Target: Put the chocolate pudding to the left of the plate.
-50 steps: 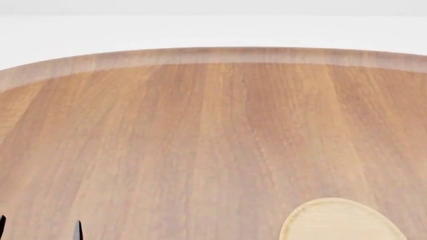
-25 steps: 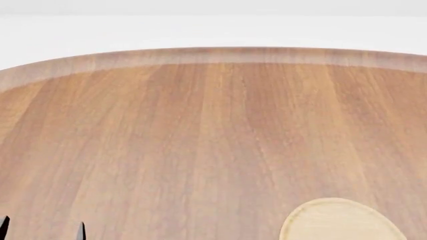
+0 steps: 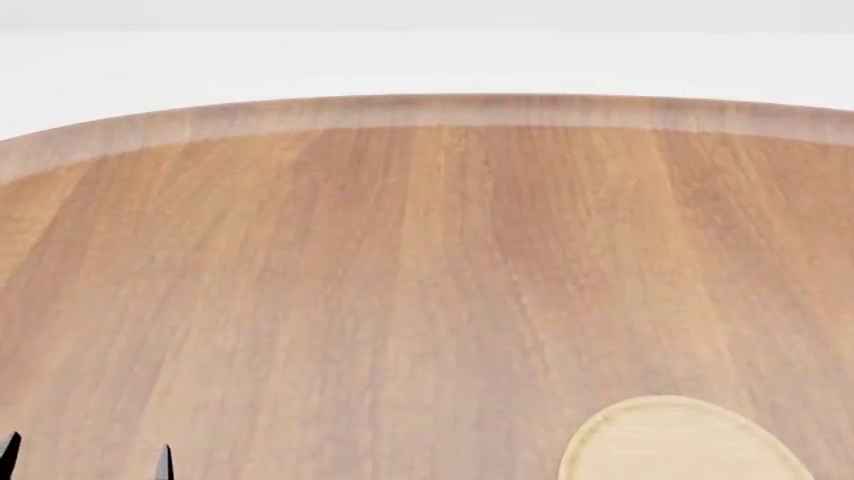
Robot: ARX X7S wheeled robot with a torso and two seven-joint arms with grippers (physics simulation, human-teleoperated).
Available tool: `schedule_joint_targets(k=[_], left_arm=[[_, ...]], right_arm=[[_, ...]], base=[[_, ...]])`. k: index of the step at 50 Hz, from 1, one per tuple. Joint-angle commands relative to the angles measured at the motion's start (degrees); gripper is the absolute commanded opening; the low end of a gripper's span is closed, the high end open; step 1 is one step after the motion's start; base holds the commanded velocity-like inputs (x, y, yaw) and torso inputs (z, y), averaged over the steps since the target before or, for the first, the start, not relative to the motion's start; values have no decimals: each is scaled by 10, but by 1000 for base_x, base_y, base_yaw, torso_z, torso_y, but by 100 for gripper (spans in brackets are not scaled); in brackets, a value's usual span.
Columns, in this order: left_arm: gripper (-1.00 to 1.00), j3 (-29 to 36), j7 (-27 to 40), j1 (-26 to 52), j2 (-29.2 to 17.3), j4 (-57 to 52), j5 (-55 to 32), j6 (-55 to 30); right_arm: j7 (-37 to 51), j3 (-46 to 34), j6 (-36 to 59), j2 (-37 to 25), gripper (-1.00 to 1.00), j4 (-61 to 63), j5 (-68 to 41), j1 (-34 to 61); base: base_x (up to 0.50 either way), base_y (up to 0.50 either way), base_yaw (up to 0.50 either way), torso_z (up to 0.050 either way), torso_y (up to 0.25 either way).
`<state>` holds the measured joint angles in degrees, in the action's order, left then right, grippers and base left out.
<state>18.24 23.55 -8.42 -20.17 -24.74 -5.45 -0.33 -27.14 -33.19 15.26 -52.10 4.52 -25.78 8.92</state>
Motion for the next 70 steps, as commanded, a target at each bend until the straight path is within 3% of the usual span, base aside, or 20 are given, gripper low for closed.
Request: schedule_joint_targets(k=[1, 19, 20, 36, 48, 70], left_arm=[[100, 1, 2, 3, -1, 3, 1, 0], [100, 6, 5, 2, -3, 4, 3, 2], [100, 6, 5, 2, -3, 4, 2, 2], [100, 11, 8, 3, -4, 6, 5, 3], [100, 15, 9, 4, -5, 5, 6, 2], [100, 19, 11, 6, -8, 8, 5, 3]], right_arm=[[-17, -10, -16, 32, 100, -52, 10, 17], [-21, -14, -30, 41, 100, -70, 10, 11], [-22, -15, -32, 43, -100, -72, 11, 11], [-7, -11, -10, 37, -100, -36, 12, 27], [10, 7, 52, 7, -100, 63, -3, 72], [-5, 13, 89, 36, -100, 47, -7, 157]], base=[[0, 0, 0, 0, 0], [0, 0, 0, 0, 0], [0, 0, 0, 0, 0], [0, 0, 0, 0, 0], [0, 0, 0, 0, 0], [0, 0, 0, 0, 0]])
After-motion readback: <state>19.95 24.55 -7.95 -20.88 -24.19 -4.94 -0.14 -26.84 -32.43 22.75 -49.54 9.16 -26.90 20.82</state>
